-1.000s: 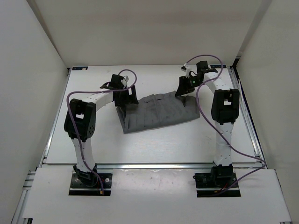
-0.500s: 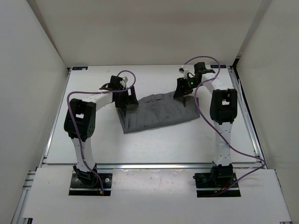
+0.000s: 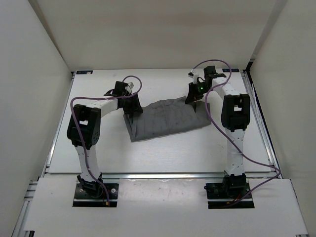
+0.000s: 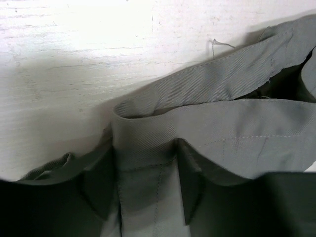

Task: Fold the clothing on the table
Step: Fold the skirt

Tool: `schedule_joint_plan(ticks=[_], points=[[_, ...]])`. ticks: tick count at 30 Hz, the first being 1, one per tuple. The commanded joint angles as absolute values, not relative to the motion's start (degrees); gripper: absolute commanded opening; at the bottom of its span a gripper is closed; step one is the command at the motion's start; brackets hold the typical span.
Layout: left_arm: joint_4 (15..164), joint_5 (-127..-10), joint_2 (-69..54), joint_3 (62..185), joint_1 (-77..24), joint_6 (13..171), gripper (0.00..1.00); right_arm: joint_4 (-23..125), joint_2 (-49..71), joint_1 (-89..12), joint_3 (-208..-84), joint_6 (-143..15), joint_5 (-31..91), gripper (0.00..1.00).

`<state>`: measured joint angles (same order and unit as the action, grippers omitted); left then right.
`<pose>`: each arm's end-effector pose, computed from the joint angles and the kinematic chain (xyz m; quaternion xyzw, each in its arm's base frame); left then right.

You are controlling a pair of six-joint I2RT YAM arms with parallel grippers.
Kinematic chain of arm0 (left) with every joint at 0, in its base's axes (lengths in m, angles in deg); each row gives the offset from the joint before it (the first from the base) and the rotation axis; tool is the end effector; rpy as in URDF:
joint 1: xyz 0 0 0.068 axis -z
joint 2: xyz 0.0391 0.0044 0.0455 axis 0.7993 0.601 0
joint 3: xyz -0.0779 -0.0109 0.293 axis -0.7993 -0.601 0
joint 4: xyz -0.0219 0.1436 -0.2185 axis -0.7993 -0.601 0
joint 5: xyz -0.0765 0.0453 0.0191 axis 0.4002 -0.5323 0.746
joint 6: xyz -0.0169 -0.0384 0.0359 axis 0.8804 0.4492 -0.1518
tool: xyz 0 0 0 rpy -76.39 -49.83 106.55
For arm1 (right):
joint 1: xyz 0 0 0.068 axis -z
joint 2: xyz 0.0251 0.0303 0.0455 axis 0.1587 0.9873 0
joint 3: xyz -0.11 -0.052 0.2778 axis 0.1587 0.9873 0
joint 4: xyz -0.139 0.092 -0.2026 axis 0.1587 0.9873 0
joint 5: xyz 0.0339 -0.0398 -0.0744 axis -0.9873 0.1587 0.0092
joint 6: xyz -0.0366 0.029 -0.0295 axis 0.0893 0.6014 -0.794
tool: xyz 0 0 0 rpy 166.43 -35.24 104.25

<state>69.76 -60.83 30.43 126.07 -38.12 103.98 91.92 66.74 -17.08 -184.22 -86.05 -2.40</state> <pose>0.4095 -0.1200 0.1879 -0.0316 0.9482 -0.2203 0.2266 0.5205 0.0969 0.1809 -0.2571 0.8842 0.3189 0.2246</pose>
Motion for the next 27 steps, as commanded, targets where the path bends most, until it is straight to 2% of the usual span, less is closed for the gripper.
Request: schedule_joint_plan(ticks=[1,2,4,9,11,14,15,17,22,24,25,26,27], points=[[71.1,-59.2,28.3,125.5,-38.2,104.0,0.55,91.0,66.7,-17.0,-184.6,-86.1,-1.5,0.05],[71.3,-59.0,28.2,125.6,-38.4,104.2,0.49,91.2,66.2,-17.1,-184.4,-86.1,-1.6,0.04],[72.0,-58.7,27.6,125.2,-38.8,104.4,0.43,91.0,65.6,-17.0,-184.2,-86.1,-1.9,0.03],[73.2,-58.4,27.9,125.1,-38.7,105.1,0.34,91.0,63.9,-16.9,-183.1,-86.2,-2.4,0.02],[73.9,-58.4,28.1,124.8,-38.6,105.6,0.38,91.2,63.6,-16.8,-182.8,-86.4,-2.2,0.03],[73.4,-58.5,28.1,125.0,-38.8,105.6,0.63,91.2,63.9,-16.8,-182.7,-86.6,-2.4,0.03],[73.3,-58.5,28.1,125.1,-38.6,105.1,0.67,91.1,63.5,-16.8,-183.3,-86.6,-2.3,0.03],[73.2,-58.9,28.0,124.9,-38.7,105.1,0.7,91.0,63.8,-17.0,-183.4,-86.2,-2.3,0.03],[74.1,-58.0,27.8,124.2,-39.1,105.3,0.66,91.0,64.2,-17.5,-183.4,-86.3,-1.7,0.02],[74.2,-57.6,27.7,124.0,-39.3,105.2,0.53,90.7,64.2,-17.5,-183.5,-86.6,-1.5,0.03],[74.4,-57.4,27.5,123.8,-39.4,105.5,0.33,90.9,64.1,-17.5,-183.4,-86.4,-1.1,0.01],[74.8,-56.6,27.9,123.9,-39.7,105.8,0.23,90.8,64.0,-17.5,-183.1,-86.4,-0.9,0.01],[74.6,-56.3,27.5,123.8,-39.9,105.9,0.08,90.8,64.0,-17.2,-182.8,-86.4,-0.7,0.0]])
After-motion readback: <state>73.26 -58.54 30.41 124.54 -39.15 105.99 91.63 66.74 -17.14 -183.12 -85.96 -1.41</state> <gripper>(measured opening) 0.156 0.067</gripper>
